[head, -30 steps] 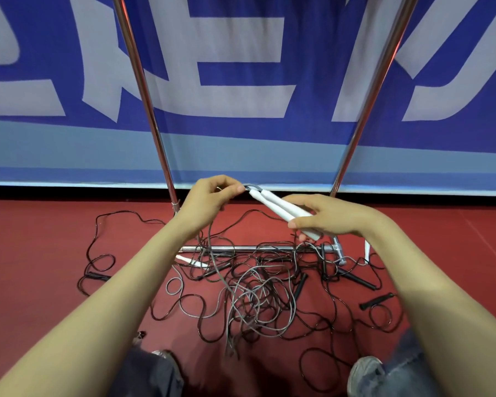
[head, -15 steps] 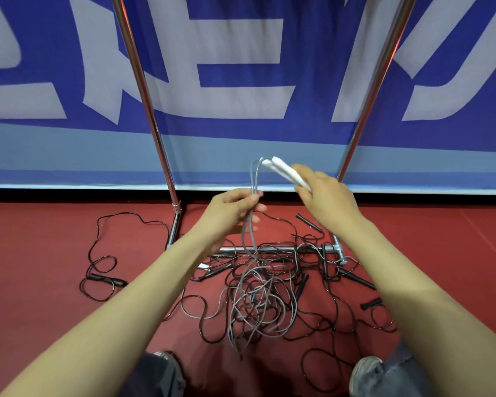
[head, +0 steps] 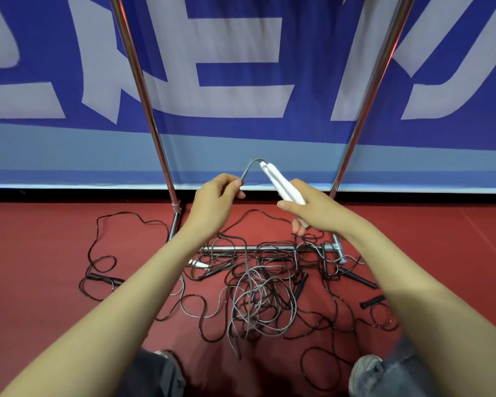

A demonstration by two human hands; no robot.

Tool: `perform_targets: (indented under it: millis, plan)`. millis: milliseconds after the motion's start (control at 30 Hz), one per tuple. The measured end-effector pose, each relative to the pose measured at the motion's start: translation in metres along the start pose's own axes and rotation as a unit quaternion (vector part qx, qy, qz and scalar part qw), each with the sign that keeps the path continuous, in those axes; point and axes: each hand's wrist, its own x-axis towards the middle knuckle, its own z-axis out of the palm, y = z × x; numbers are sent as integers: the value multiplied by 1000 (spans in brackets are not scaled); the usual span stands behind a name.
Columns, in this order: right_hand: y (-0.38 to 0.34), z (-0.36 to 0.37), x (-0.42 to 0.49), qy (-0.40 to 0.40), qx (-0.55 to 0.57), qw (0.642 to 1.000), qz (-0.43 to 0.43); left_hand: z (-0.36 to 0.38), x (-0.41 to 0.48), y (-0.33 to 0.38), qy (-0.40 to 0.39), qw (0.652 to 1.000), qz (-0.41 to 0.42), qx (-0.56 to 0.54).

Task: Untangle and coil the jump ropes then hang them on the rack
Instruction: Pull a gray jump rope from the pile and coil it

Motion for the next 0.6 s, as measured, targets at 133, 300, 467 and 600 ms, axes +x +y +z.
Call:
perform_targets:
  millis: [133,300,467,600]
  plan:
    - [-5,-2,-3,-41,182,982,25,-2,1,-1,12,1000,9,-7]
    - [-4,-3,-8,-124,244,961,42,-8,3,-3,21,1000,9,-7]
    - [-5,-1,-7,-105,248,963,28,-7,0,-2,-10,1000,16,-2]
    - [-5,2,-7,-128,209,969,-9,-5,-3,4,-45,989,-61,-126]
